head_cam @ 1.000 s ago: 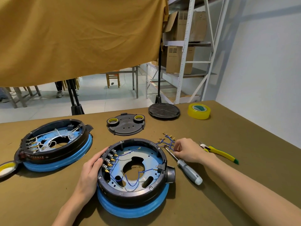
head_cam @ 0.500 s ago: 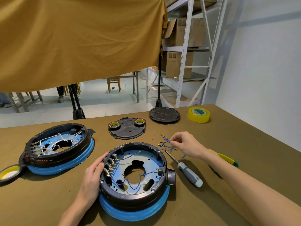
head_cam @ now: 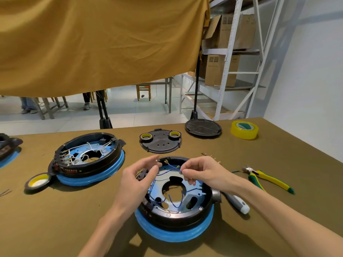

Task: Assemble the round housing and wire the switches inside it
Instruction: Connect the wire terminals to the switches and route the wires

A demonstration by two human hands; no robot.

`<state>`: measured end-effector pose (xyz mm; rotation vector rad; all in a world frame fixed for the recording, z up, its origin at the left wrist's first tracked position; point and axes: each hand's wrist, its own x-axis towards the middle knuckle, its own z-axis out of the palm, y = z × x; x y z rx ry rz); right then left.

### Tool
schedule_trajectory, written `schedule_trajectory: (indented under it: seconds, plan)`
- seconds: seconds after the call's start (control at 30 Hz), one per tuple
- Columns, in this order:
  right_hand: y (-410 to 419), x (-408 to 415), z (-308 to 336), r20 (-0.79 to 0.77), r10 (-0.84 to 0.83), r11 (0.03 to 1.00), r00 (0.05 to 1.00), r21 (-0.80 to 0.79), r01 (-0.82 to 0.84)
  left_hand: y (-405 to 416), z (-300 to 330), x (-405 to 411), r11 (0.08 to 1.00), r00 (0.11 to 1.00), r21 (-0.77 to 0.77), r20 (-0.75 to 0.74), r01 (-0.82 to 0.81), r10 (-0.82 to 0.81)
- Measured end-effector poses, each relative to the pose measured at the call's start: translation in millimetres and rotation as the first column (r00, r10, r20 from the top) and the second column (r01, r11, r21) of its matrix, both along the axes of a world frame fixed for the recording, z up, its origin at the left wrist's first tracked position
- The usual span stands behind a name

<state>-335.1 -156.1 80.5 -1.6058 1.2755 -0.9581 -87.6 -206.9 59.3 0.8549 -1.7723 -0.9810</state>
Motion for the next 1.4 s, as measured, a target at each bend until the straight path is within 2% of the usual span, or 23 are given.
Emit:
schedule_trajectory:
  seconds: [0.27, 0.4, 0.63, 0.73, 0.8, 0.9, 1.0, 1.1, 1.2, 1.4]
  plan:
    - [3, 12, -5, 0.091, 0.043, 0.998, 0.995, 0.044, -0.047, -2, -1, -1, 1.0, 0.999, 0.009, -0.049, 0.022, -0.022]
    - [3, 16, -4, 0.067, 0.071, 0.995, 0.995, 0.061, -0.075, -3, -1, 1, 0.999, 0.997, 0.017, -0.066, 0.05, -0.049]
    - [0, 25, 16, 0.01, 0.276, 0.946, 0.961, 0.173, -0.274, 2, 4, 1, 0.986, 0.977, 0.018, -0.133, 0.168, -0.164]
    - [-2, 30, 19, 0.126, 0.321, 0.914, 0.938, 0.218, -0.342, 3, 4, 2, 0.977, 0.968, 0.043, -0.146, 0.211, -0.203]
    - [-1, 30, 18, 0.133, 0.305, 0.923, 0.943, 0.203, -0.327, 2, 3, 7, 0.973, 0.967, 0.054, -0.135, 0.225, -0.216]
    - [-2, 31, 12, 0.046, 0.213, 0.971, 0.976, 0.102, -0.217, -2, -3, 13, 0.987, 0.981, 0.033, -0.12, 0.16, -0.155]
    - [-3, 34, 6, 0.043, 0.151, 0.987, 0.988, 0.057, -0.153, -9, -20, 17, 0.998, 0.989, 0.059, -0.145, 0.008, 0.0]
    - [-4, 37, 2, 0.046, 0.124, 0.991, 0.991, 0.048, -0.127, -12, -36, 17, 0.988, 0.987, 0.144, -0.139, -0.059, 0.079]
    - [-5, 41, 1, 0.034, 0.114, 0.992, 0.993, 0.057, -0.116, -11, -45, 15, 0.983, 0.987, 0.167, -0.126, -0.082, 0.104]
    - [-6, 45, 3, 0.074, 0.072, 0.987, 0.995, 0.137, -0.082, -3, -53, 10, 0.984, 0.983, 0.055, -0.07, -0.169, 0.172]
